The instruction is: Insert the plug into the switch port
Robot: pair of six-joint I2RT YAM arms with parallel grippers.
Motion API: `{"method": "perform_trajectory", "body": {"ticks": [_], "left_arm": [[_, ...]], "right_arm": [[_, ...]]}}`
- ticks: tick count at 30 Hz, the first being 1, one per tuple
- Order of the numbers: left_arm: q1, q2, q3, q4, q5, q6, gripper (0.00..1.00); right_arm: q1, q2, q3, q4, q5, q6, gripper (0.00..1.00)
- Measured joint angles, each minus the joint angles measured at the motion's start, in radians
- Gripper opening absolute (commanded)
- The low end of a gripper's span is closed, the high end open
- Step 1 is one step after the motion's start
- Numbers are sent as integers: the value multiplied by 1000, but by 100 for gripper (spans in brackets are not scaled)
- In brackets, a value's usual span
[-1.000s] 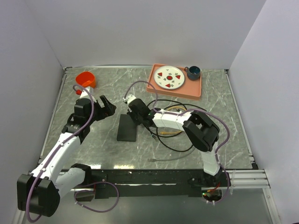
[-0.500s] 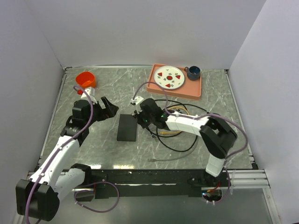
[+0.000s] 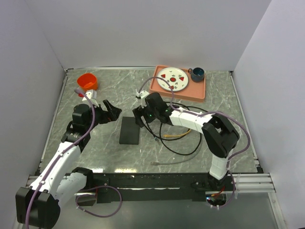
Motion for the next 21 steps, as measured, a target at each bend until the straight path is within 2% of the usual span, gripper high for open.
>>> {"method": "perform_trajectory", "body": {"ticks": [3,8,15,17,18,20,21], "left_arm": [[0,0,0,-3,-12,0,97],[0,-2,0,-5,-14,0,97],[0,-3,0,-7,-22,0,97],[0,-3,0,-7,-23,0,97],[0,-3,0,-7,-23,0,97],[0,-3,0,-7,-23,0,97],[0,-3,0,-8,-23,0,97]], "right_arm": [[-11,8,-40,9,2,17,91],[-16,43,-7,16,4,26,85],[-17,139,70,26,-19,31,56],[-18,171,79,29,-28,35,54],[-19,185,81,27,-31,37,38],[-19,200,82,28,-43,41,22],[-19,200,89,29,-44,45,0]]}}
